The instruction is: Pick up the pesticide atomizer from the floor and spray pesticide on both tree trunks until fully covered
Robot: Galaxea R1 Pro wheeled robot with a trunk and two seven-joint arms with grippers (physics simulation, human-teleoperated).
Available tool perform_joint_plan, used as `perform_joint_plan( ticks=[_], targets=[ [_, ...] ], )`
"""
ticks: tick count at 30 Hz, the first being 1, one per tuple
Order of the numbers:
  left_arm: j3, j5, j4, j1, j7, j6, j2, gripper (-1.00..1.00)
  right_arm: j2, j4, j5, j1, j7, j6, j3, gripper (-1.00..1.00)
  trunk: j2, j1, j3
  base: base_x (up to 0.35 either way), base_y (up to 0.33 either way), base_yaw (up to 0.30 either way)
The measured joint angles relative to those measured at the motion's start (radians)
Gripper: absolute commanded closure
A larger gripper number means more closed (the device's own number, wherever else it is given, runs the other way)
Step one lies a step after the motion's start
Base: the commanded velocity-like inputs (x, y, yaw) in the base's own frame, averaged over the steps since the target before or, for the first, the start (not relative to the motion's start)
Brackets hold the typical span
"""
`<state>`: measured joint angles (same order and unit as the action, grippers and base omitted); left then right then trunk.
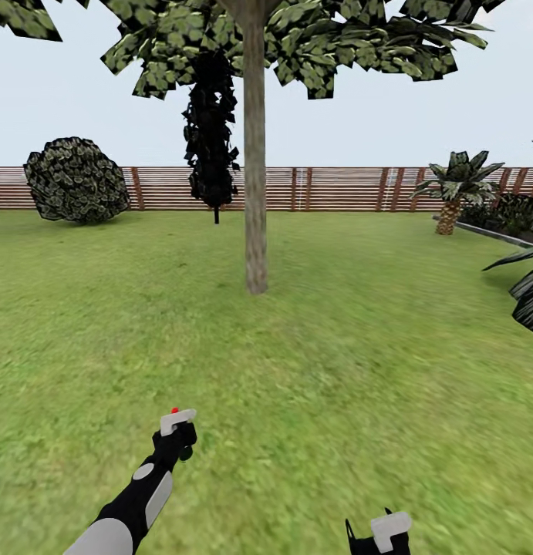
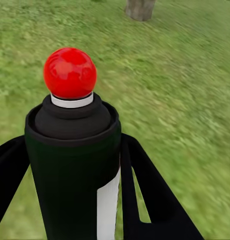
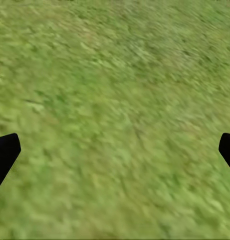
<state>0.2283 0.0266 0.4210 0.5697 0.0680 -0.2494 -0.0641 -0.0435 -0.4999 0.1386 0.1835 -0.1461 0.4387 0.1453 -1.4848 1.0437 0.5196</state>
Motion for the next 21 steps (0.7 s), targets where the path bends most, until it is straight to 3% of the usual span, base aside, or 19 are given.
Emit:
perform_joint_plan(
  ticks=[6,21],
  targets=[
    [-0.002,0.000,0.000,0.000,0.000,-0.002,-0.001,1.00,0.000,0.000,0.000,0.000,0.000,0.000,0.000,-1.00,0.000,0.000,0.001,0.347,-0.075,0.015],
    [-0.002,0.000,-0.005,0.000,0.000,0.000,-0.001,1.00,0.000,0.000,0.000,0.000,0.000,0.000,0.000,-1.00,0.000,0.000,0.001,0.343,-0.111,-0.096]
  ],
)
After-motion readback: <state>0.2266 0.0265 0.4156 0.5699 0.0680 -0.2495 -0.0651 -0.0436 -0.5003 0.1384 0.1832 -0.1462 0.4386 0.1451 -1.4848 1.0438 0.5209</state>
